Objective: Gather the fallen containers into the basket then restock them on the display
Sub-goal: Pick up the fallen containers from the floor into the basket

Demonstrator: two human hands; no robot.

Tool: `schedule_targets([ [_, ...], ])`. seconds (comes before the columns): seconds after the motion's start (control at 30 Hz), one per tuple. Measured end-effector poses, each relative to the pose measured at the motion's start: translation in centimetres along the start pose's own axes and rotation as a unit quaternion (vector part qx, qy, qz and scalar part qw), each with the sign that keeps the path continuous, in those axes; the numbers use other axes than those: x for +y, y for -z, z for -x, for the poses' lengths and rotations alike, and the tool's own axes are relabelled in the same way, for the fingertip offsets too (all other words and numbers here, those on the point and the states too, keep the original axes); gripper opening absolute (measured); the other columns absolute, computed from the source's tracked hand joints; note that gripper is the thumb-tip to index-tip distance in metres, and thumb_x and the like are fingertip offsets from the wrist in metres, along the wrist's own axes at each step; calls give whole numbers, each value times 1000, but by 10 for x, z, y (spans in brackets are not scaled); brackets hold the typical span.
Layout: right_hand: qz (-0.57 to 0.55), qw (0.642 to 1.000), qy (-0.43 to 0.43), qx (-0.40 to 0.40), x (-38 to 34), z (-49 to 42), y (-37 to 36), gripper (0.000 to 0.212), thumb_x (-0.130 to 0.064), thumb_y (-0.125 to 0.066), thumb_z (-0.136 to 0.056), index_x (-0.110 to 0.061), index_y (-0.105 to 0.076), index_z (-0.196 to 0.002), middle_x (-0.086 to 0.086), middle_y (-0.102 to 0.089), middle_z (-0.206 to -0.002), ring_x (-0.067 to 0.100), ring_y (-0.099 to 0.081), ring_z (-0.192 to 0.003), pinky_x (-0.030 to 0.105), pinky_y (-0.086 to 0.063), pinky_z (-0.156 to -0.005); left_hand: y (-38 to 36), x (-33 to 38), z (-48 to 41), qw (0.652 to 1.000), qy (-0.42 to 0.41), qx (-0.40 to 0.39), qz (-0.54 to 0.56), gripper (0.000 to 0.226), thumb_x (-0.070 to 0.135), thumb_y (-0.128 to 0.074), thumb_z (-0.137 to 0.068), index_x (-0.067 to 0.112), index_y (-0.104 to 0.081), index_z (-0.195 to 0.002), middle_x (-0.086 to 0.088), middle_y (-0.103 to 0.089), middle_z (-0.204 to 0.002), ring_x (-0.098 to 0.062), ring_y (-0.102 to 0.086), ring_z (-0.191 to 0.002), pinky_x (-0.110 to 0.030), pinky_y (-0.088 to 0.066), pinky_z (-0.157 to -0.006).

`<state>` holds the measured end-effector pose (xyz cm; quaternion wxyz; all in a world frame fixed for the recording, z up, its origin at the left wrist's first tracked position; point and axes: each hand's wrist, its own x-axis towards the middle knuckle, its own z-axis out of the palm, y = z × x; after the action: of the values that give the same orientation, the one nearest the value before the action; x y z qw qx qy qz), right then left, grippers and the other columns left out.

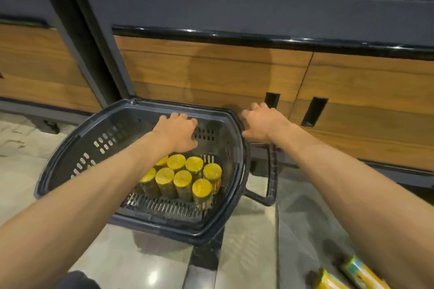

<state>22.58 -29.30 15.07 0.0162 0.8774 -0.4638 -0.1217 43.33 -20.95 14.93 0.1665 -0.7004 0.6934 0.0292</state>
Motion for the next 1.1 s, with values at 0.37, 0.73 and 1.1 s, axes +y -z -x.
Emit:
schedule_targets([
  [0.37, -83, 991, -98, -44, 149, 123, -62, 56, -46, -56, -93, -15, -47, -140, 13, -42, -138, 33, -42, -126, 47, -42, -101, 49, 178, 0, 992, -116, 56, 11, 52, 48, -50, -95, 20, -44, -138, -11, -50, -132, -33, -47, -121, -47, -45, -93],
  [0.73, -141, 960, -199, -136, 240, 196, -172, 62, -50, -58, -89, -15, -49, -139, 17, -49, -138, 37, -46, -128, 45, -44, -104, -4, 345, -16, 968, -250, 2, 20, 46, 45, -53, -93, 18, -50, -131, -10, -52, -128, -33, -47, -119, -46, -45, -91],
  [1.1, -209, 920, -270, -192, 238, 239, -280, 55, -39, -60, -92, -15, -48, -140, 13, -46, -141, 33, -48, -128, 39, -43, -103, -119, 420, -31, 945, -299, -111, 68, 45, 46, -56, -90, 24, -54, -129, -6, -54, -137, -28, -52, -125, -37, -45, -96],
])
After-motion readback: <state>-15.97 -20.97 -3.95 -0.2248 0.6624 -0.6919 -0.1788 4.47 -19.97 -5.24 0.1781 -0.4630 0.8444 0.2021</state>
